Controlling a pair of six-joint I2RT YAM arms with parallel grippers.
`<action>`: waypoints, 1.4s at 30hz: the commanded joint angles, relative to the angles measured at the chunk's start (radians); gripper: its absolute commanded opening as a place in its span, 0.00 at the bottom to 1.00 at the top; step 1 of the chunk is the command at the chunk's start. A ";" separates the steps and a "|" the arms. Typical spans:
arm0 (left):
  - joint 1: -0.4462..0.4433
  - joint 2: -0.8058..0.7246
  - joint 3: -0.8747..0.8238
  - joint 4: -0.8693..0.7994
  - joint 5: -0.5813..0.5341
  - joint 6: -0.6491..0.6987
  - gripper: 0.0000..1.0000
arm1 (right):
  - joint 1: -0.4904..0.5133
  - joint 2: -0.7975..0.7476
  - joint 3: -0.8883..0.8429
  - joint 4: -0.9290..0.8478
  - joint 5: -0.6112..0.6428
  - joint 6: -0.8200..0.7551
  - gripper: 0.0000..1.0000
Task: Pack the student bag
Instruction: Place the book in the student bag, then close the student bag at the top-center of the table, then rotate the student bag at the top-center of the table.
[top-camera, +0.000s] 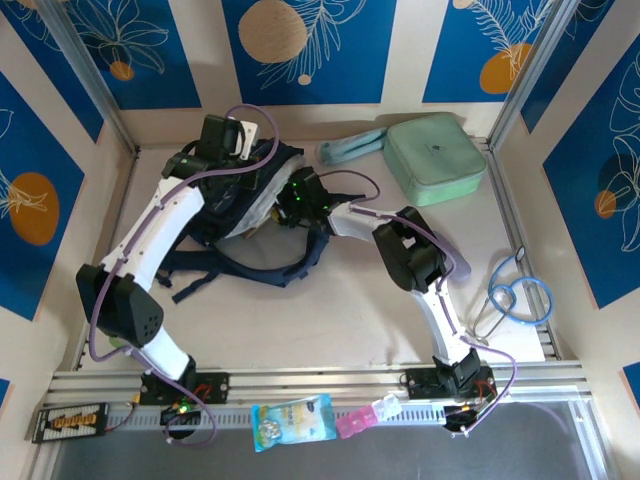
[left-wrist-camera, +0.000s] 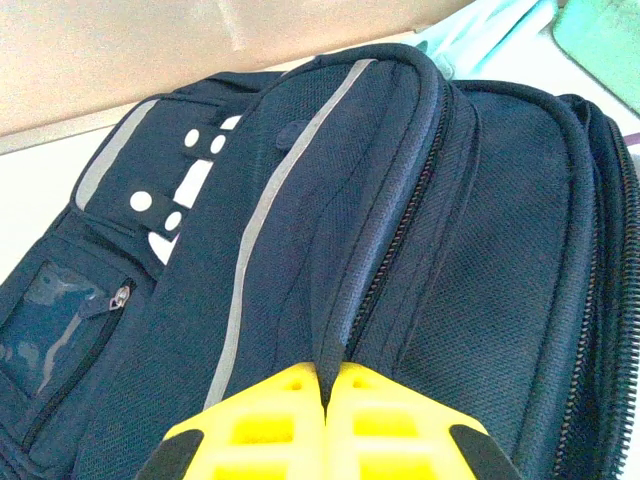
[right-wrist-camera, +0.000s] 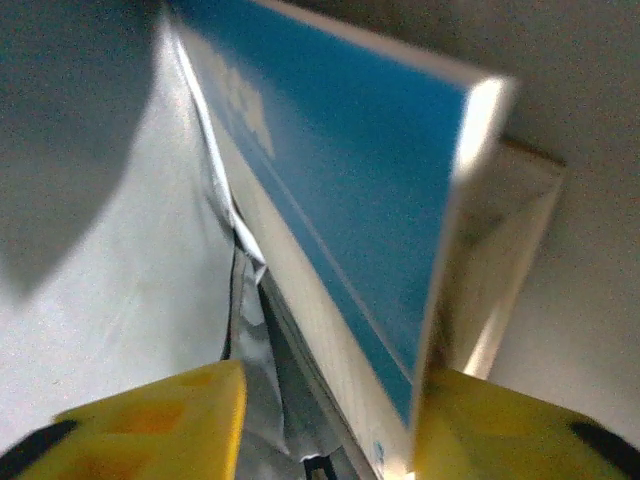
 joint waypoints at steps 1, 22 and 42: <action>0.015 0.005 0.061 0.067 0.044 -0.039 0.00 | -0.020 -0.066 -0.047 0.049 -0.050 -0.019 0.56; -0.123 0.150 0.028 0.213 0.227 -0.213 0.23 | -0.282 -0.799 -0.681 -0.276 0.084 -0.252 0.67; 0.327 -0.348 -0.871 0.525 0.372 -0.729 0.96 | -0.193 -0.892 -0.639 -0.432 0.129 -0.543 0.89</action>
